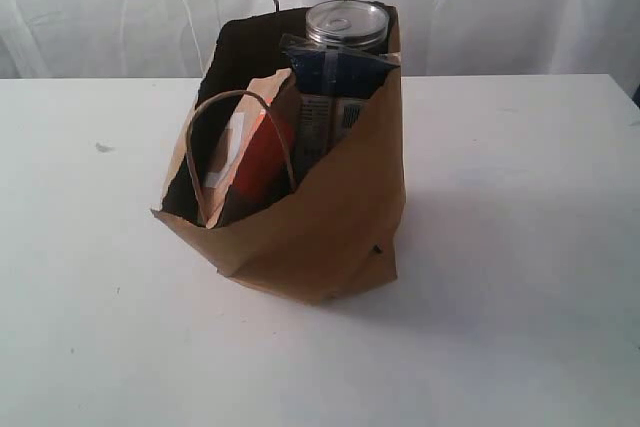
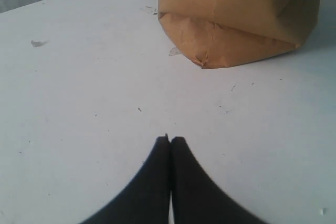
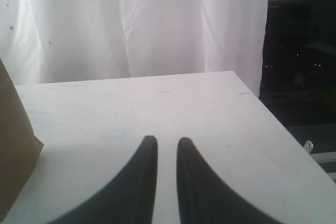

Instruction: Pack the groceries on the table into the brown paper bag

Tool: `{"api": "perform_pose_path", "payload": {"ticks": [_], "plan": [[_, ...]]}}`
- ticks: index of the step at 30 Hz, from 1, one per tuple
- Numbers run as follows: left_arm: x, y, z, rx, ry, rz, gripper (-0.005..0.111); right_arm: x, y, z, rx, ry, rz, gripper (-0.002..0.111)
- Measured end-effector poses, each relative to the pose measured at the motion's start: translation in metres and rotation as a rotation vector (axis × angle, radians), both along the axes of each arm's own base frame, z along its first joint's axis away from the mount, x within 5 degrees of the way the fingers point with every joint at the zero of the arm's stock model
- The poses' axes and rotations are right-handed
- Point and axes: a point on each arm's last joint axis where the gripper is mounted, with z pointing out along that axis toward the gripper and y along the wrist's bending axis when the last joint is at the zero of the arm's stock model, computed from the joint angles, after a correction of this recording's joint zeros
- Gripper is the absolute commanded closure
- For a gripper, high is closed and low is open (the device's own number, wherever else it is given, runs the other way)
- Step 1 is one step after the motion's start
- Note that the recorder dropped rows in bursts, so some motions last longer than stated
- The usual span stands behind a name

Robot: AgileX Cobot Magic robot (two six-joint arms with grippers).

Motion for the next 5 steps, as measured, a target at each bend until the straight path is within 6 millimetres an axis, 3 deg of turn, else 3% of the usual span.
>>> {"api": "perform_pose_path", "payload": {"ticks": [5], "plan": [[0.0000,0.0000,0.0000,0.000,0.000,0.000,0.106,0.0000,0.0000,0.0000,0.000,0.000,0.000,0.095]]}}
